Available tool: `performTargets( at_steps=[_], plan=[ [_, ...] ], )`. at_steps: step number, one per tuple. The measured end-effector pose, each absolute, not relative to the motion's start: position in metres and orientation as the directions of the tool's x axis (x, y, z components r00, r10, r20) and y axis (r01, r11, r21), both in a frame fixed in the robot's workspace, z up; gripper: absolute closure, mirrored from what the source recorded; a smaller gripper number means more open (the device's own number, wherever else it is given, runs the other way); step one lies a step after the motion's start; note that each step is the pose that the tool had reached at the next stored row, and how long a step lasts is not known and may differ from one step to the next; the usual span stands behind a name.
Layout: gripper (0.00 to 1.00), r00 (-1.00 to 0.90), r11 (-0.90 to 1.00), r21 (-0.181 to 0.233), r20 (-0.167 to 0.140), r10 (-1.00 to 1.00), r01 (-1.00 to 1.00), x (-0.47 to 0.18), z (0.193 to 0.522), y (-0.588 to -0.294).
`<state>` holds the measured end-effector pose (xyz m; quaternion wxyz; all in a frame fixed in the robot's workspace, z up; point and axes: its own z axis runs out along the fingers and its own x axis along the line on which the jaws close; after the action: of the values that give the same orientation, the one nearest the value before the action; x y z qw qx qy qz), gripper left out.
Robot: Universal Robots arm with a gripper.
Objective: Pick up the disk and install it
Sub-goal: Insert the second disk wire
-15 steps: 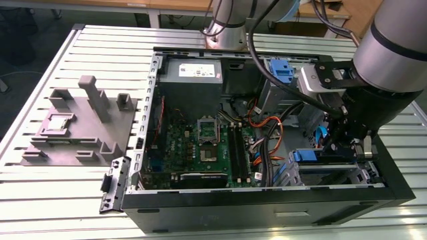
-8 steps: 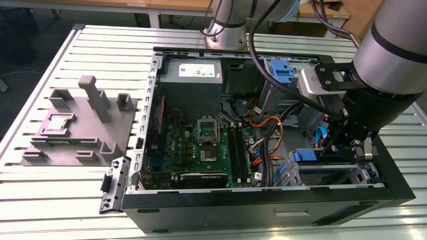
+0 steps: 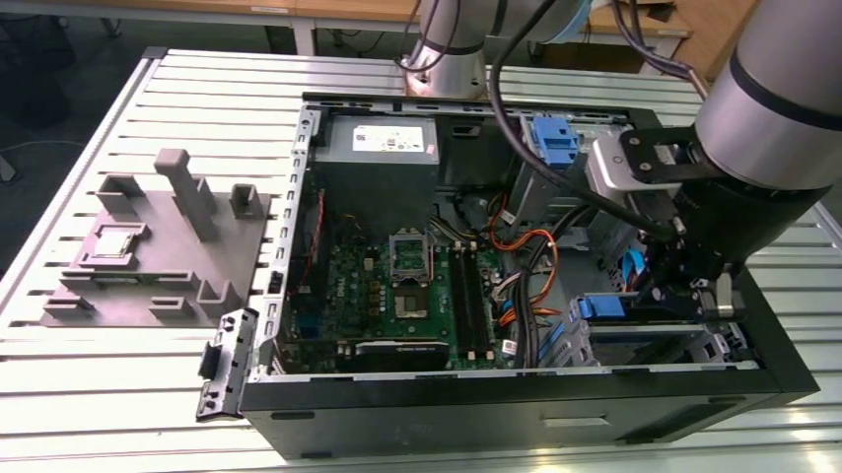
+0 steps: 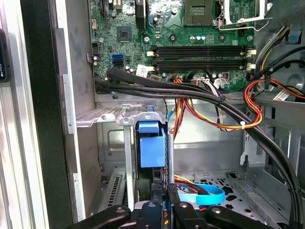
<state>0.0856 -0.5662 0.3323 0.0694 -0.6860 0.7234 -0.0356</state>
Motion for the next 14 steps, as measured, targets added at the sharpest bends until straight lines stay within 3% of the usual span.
performTargets(
  at_steps=[14],
  plan=[
    [0.83, -0.049, 0.056, -0.147, -0.053, -0.997, -0.988, 0.0856, 0.3274, -0.5677]
  ],
)
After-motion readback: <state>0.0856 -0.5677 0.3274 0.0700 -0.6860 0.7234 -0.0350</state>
